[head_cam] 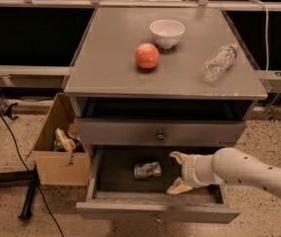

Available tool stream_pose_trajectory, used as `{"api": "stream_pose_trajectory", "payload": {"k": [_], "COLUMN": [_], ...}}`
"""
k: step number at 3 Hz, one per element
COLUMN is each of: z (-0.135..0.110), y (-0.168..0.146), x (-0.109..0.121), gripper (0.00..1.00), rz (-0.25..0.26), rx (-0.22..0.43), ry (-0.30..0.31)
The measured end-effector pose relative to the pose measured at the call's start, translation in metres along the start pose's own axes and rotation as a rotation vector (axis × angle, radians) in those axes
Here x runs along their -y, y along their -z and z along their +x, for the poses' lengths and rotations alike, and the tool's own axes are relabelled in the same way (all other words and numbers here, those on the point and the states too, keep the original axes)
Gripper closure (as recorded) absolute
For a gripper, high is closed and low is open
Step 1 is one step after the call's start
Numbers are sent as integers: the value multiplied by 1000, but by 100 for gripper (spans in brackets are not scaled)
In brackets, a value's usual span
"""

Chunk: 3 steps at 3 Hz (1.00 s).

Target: Pick 7up can from middle drawer and place on counter

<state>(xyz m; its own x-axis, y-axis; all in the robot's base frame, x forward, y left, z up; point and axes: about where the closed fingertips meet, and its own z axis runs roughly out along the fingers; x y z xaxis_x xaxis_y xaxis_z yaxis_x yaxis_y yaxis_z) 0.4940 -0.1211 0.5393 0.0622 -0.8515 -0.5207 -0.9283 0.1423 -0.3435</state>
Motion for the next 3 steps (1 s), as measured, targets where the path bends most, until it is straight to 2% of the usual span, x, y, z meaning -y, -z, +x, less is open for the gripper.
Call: {"api": "stream_pose_trajectory", "payload": {"k": [1,3], "z": [13,14], "y": [-60,-86], "x": [-4,3], "gripper": [24,21], "rz": [-19,-20], "rx": [38,69], "ry": [4,6]}}
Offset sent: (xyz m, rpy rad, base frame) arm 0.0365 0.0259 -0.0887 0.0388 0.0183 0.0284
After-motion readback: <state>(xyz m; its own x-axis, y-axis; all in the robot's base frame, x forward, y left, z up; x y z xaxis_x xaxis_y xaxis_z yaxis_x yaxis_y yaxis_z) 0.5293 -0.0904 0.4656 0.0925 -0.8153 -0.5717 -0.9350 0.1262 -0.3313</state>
